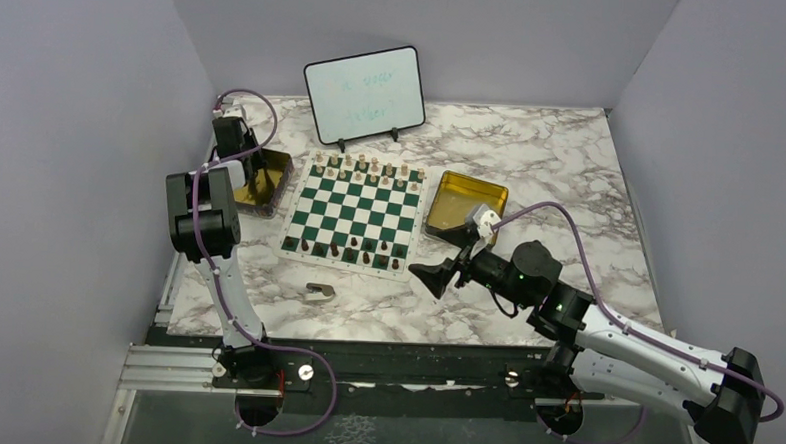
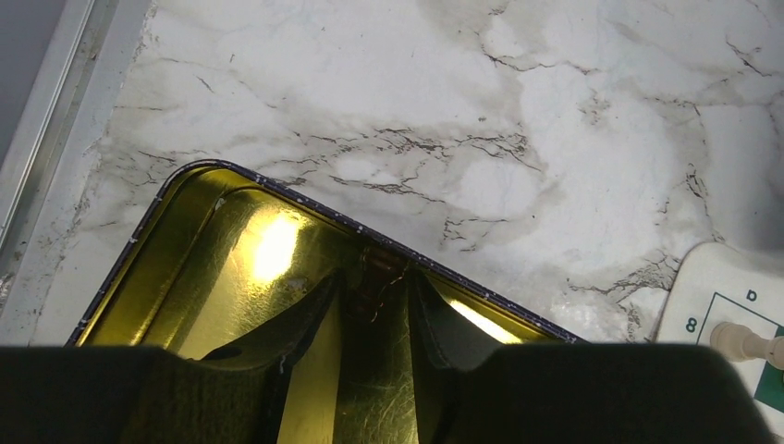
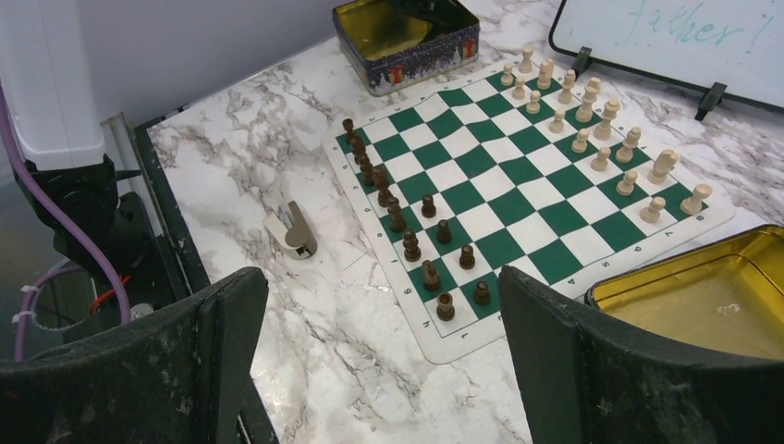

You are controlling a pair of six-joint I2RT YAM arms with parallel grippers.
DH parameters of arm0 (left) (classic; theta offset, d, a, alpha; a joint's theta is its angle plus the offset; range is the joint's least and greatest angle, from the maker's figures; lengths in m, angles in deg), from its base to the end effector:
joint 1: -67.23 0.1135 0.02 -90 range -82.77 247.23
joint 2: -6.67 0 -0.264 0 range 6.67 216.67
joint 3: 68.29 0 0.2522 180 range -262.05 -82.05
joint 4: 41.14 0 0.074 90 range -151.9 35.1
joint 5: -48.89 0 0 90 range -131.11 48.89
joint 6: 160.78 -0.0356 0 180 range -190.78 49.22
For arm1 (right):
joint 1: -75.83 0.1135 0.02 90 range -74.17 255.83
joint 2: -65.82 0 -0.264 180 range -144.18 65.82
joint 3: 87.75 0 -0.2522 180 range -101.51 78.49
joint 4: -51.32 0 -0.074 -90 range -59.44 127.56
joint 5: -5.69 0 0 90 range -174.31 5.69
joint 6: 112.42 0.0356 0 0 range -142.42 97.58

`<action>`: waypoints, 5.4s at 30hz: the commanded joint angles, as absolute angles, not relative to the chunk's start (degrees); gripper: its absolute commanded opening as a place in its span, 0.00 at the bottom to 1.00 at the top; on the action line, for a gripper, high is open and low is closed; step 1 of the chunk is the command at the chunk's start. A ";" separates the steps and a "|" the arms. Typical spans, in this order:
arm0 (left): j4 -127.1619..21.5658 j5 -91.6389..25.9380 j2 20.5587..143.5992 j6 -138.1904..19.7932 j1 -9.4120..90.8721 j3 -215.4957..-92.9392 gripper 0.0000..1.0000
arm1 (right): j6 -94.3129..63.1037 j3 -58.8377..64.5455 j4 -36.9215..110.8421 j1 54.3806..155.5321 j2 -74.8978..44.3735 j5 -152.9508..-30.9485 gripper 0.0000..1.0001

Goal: Set up the chess pieces on the board
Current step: Pick up the chess piece from the storage box, then place the chess piece on the chessboard.

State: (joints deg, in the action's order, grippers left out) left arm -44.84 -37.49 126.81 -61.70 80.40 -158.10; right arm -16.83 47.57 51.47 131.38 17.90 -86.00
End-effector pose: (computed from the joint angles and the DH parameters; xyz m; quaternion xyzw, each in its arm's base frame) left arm 0.4494 0.1028 0.1532 -0.1558 0.8689 -0.0111 0.4697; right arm 0.1147 0.1691 0.2893 -0.3157 0.6537 0.3590 0.5867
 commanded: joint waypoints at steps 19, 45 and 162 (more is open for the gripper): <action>-53.64 -37.26 119.45 -57.19 80.68 -158.81 0.07 | -12.69 45.02 51.96 131.58 18.66 -82.00 1.00; -76.80 -15.92 100.89 -45.46 70.80 -157.88 0.06 | -21.51 39.54 43.21 131.64 18.89 -73.14 1.00; -67.77 -4.52 71.92 -34.77 37.13 -139.61 0.33 | -41.01 44.07 69.55 131.58 2.55 -87.64 0.01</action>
State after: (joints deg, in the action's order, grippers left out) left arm -71.90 -4.84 72.39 -37.30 37.47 -140.70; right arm -42.87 44.21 66.72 131.27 2.62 -88.41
